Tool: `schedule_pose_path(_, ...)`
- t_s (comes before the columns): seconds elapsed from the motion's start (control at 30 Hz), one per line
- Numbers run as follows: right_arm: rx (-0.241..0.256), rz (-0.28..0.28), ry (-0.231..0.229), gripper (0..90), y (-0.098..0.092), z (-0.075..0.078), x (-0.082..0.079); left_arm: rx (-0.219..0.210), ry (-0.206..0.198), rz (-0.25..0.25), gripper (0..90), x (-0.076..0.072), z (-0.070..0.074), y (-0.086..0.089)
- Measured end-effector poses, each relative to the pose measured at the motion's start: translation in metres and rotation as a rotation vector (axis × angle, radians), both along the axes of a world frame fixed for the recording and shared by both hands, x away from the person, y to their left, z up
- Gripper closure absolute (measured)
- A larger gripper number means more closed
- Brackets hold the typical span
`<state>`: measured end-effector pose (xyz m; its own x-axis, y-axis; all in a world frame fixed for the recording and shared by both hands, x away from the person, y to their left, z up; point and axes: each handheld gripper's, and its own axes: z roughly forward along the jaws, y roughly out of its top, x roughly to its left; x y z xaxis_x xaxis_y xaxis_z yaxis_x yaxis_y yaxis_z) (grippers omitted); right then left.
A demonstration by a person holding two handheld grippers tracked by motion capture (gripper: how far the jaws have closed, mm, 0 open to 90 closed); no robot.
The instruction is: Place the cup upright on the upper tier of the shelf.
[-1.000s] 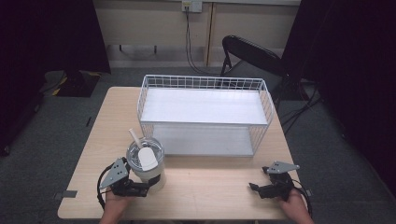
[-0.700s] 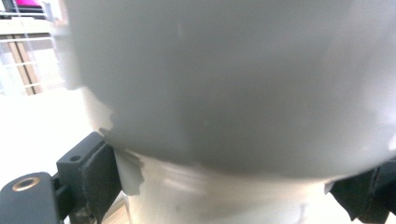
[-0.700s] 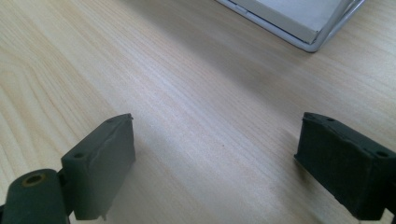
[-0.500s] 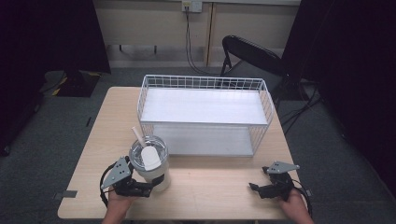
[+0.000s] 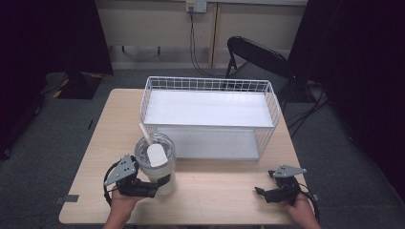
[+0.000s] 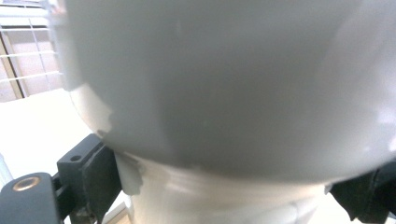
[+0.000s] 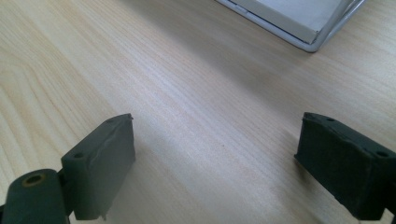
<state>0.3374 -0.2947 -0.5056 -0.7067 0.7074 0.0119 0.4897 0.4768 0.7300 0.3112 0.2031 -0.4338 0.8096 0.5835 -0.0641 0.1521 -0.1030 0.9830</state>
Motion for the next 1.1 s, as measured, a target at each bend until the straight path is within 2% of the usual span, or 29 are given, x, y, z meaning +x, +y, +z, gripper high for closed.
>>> schedule_pose_path(0.1,0.000,0.000,-0.001,10.7,0.000,0.000,0.000,0.000,0.003,-0.005,9.4,0.001,0.003,-0.001)
schedule_pose_path(0.4,0.000,0.000,-0.001,10.7,0.000,0.000,0.000,-0.054,-0.008,-0.010,9.5,0.006,0.014,-0.006)
schedule_pose_path(0.57,0.000,0.000,-0.001,10.7,0.000,0.000,0.000,-0.051,-0.011,-0.014,9.4,0.008,0.022,-0.008)
schedule_pose_path(1.1,0.000,0.001,-0.001,10.7,0.000,0.000,0.000,-0.083,-0.021,-0.013,9.5,0.019,0.049,-0.011)
